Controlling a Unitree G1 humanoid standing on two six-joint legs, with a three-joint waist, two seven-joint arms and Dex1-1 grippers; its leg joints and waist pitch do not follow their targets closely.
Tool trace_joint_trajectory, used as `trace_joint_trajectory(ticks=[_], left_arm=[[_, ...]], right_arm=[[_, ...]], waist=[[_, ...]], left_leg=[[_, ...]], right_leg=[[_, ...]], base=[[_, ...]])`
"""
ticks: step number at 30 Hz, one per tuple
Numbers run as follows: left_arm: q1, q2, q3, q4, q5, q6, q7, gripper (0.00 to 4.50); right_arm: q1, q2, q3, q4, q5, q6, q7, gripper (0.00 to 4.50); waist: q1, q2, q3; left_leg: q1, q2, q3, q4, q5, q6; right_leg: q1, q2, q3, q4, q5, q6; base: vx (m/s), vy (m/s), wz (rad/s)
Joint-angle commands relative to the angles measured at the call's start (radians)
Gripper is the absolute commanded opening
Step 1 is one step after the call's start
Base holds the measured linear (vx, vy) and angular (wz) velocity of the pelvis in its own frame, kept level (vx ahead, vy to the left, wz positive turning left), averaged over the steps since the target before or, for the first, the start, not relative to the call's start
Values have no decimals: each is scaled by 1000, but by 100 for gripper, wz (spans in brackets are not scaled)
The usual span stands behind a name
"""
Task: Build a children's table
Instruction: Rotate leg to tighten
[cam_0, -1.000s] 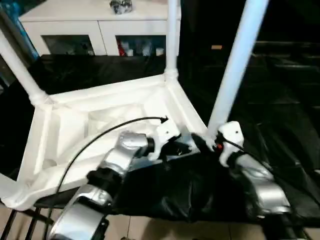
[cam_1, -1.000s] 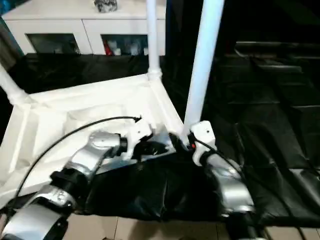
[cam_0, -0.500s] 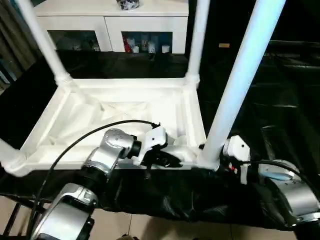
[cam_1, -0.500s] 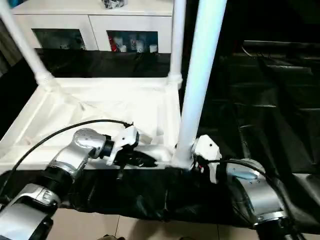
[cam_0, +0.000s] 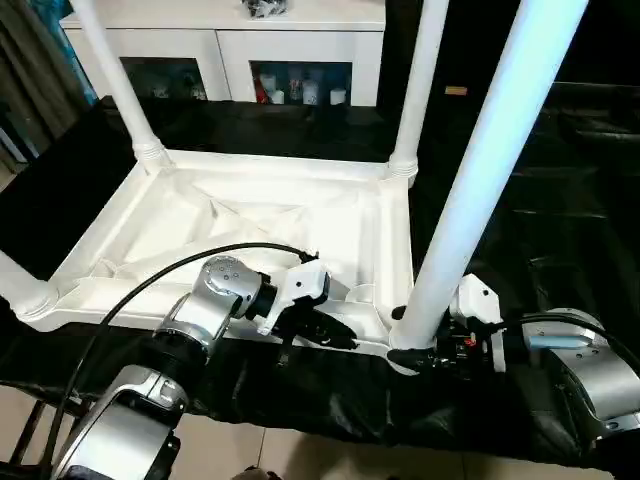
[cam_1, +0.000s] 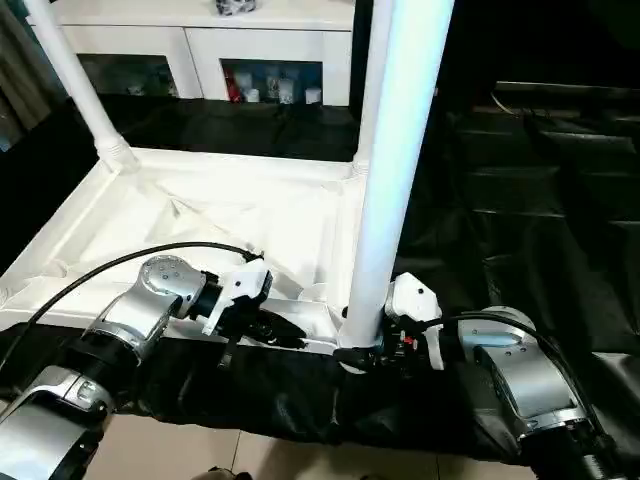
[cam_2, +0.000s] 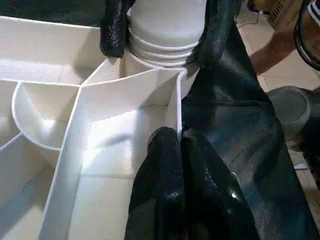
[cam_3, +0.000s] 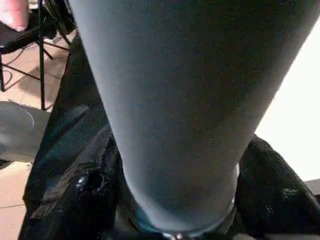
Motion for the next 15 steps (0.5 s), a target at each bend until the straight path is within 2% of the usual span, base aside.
trace_joint_trajectory(ticks=[1,5,7,8,9,10,11,12,13,15], left_arm=[[-2,-10,-26,-19,6,-8,-25,0],[4,-18,-25,-20,7,-1,1,0],[2,-40,-15,-3,15,14,61,0],[1,-50,-11,4,18,20,86,0],[-2,-72,-6,19,27,27,141,0],[-3,-87,-4,24,32,39,175,0],[-4,-92,-3,26,33,44,186,0],[-4,-100,-3,28,36,53,204,0],[-5,-117,-1,34,42,61,242,0],[-8,-157,6,48,52,94,324,0]], right_arm=[[26,12,55,1,0,40,25,271],[34,38,36,-5,6,46,-21,271],[28,86,5,27,-21,32,-132,271],[24,106,-8,42,-33,30,-181,271],[18,148,-30,68,-57,28,-283,271],[19,171,-39,76,-61,29,-325,270],[20,179,-41,79,-62,29,-339,270],[21,192,-45,83,-65,29,-362,270],[22,222,-56,92,-69,40,-417,270],[27,292,-71,106,-80,47,-525,270]], waist=[[1,-15,-53],[0,-15,-54],[0,-15,-52],[-2,-14,-49],[-7,-19,-49],[-14,-21,-46],[-17,-19,-44],[-21,-19,-43],[-25,-21,-43],[-34,-19,-41]], left_leg=[[10,44,-15,-56,-185,113],[9,43,-15,-56,-182,111],[11,43,-15,-58,-199,101],[11,43,-15,-61,-219,87],[11,42,-15,-62,-231,76],[13,38,-20,-68,-276,45],[13,38,-21,-70,-290,39],[18,39,-22,-72,-311,30],[18,39,-23,-73,-323,29],[19,39,-23,-75,-346,18]], right_leg=[[51,-52,37,-57,-132,-273],[50,-52,36,-57,-131,-274],[49,-52,36,-60,-161,-270],[46,-53,37,-64,-197,-262],[44,-52,36,-67,-222,-256],[46,-55,34,-77,-319,-226],[44,-54,35,-78,-343,-216],[40,-54,36,-84,-373,-203],[40,-54,36,-85,-385,-198],[35,-53,39,-88,-393,-195]], base=[[0,0,0],[0,0,0],[0,0,0],[0,0,0],[0,0,0],[0,0,0],[0,0,0],[0,0,0],[0,0,0],[0,0,0]])
